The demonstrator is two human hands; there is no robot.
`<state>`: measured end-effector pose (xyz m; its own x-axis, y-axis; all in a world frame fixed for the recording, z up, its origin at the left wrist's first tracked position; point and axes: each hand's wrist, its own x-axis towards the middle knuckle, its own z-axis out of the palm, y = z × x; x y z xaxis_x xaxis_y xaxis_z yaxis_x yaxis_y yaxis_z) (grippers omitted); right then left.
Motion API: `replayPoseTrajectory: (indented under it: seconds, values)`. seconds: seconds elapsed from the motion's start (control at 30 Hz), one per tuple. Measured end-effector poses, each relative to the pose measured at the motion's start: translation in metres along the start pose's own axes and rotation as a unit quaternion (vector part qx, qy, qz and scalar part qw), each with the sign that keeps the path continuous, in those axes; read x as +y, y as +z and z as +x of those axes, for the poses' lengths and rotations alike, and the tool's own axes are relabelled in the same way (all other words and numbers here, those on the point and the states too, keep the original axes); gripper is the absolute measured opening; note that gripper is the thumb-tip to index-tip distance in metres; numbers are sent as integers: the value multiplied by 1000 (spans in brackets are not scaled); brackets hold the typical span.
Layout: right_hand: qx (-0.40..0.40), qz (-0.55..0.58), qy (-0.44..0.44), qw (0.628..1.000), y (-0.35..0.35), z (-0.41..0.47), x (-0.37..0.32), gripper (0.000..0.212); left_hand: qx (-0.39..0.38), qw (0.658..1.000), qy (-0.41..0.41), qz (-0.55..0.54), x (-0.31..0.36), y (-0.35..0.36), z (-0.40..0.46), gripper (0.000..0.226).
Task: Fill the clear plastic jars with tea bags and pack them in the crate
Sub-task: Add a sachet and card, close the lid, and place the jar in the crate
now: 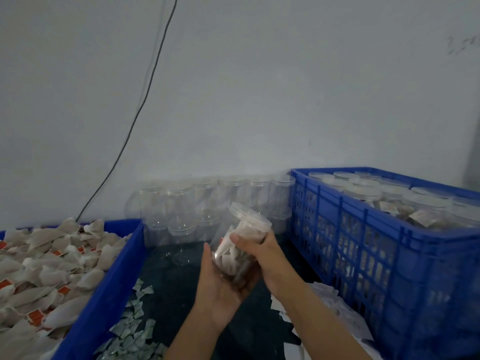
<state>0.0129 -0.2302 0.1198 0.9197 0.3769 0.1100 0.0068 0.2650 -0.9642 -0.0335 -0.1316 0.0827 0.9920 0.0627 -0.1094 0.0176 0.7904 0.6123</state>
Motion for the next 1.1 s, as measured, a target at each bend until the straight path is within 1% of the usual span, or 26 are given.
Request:
replayPoseTrajectory:
  seconds: [0.07,0.1,0.13,0.17,0.2,0.27,0.3,0.4,0.53,0.6,0.7,0.77,0.8,0.83,0.93,1.0,1.07,1.1]
  values:
    - [26,-18,-15,999,-8,3,-13,84,39,996,-2,86,1,11,-1,61]
    - [42,-22,-18,999,-13,4,-18,83,79,986,18,147,1,17,1,53]
    - [56,-28,-23,998,-17,6,-23,82,122,970,60,204,3,23,3,42]
    - [69,-39,-30,996,-21,7,-28,81,147,949,113,254,5,30,3,34]
    - [78,-53,-33,995,-26,8,-32,81,149,929,160,298,6,37,4,31]
    - [89,-82,-37,992,-35,12,-41,82,108,901,218,359,7,55,9,28]
    - [97,-92,-40,990,-39,14,-47,82,88,894,227,376,9,66,12,26]
    - [136,-92,-60,985,-54,21,-72,82,55,891,230,387,10,101,23,33]
    - [190,-125,-82,970,-76,32,-112,95,12,884,250,394,2,142,44,38]
    - [207,-140,-86,964,-89,39,-130,97,-9,882,260,393,-3,163,53,39]
    - [242,-133,-101,956,-111,42,-151,92,-49,882,256,393,-10,193,63,40]
    - [246,-96,-123,957,-126,39,-162,85,-70,870,270,407,-14,212,71,45]
    - [245,-92,-141,955,-133,36,-166,81,-80,864,278,411,-16,220,75,47]
    - [248,-114,-160,949,-141,33,-171,79,-91,862,281,412,-18,228,79,46]
    - [289,-211,-188,915,-162,28,-184,84,-131,867,250,412,-27,246,93,43]
    - [319,-226,-183,902,-178,26,-192,82,-152,868,204,426,-38,252,104,44]
    - [327,-253,-144,899,-194,23,-193,80,-165,853,159,468,-53,254,115,47]
    - [325,-266,-117,900,-203,22,-190,83,-168,840,139,497,-60,254,118,49]
